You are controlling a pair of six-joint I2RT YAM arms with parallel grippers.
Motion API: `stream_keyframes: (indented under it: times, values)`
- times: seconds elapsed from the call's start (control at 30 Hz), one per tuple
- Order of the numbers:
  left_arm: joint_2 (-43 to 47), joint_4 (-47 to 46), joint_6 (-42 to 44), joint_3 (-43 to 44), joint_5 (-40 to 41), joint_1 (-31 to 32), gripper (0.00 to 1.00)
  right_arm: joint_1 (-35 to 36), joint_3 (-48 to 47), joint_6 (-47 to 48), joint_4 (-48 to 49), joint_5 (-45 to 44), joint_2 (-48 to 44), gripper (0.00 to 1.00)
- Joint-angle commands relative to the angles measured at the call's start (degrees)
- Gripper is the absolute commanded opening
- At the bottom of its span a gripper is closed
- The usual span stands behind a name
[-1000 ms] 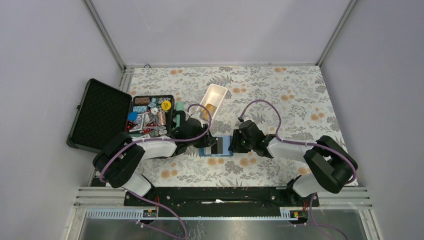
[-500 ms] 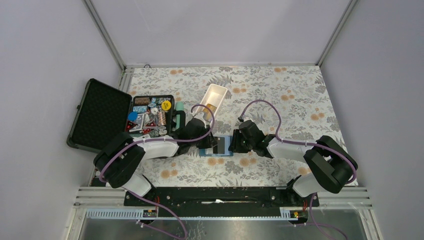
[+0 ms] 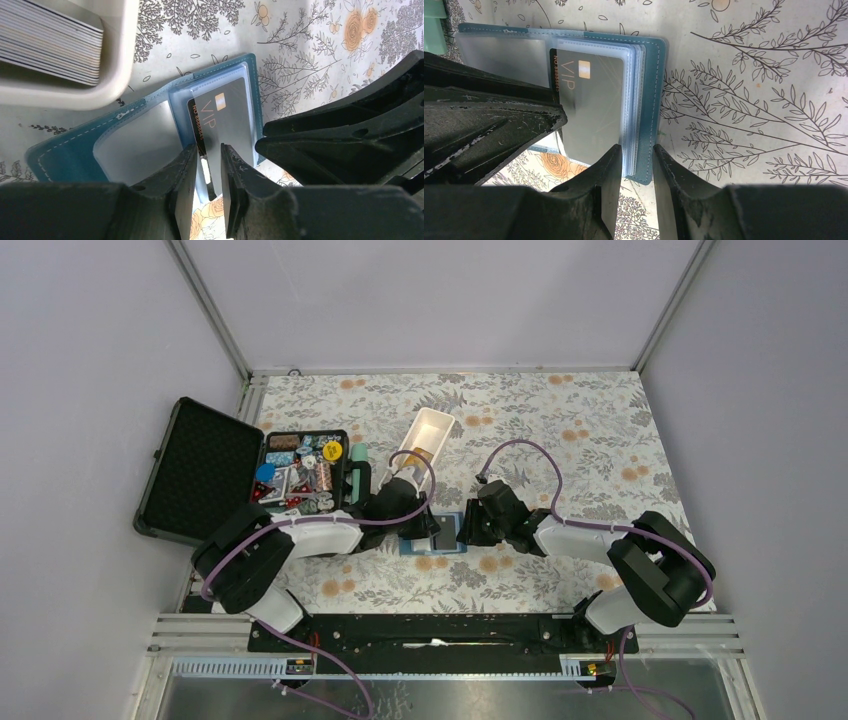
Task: Put the credit cards into the card holder
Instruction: Insert the credit card into the card holder.
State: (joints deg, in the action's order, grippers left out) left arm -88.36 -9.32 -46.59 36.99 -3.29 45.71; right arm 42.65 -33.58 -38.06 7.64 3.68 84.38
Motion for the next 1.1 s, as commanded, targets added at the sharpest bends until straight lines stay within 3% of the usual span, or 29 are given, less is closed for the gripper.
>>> stream_keyframes:
  times: [0.0, 0.53, 1.07]
  values:
    - [-0.6, -0.6, -0.6, 3.3, 0.7, 0.9, 0.26, 0.8, -1.2, -0.7, -1.3, -0.8, -1.1, 0.36]
    - [1.8, 7.0, 3.0, 6.7, 3.1, 1.3, 0.3, 0.8, -1.2, -0.6, -2.4, -2.6, -4.1, 0.39]
    - [-0.8, 3.3, 1.1, 7.5, -0.7, 2.3, 0.31, 0.8, -0.7, -0.3, -2.7, -5.4, -7.2, 0.41]
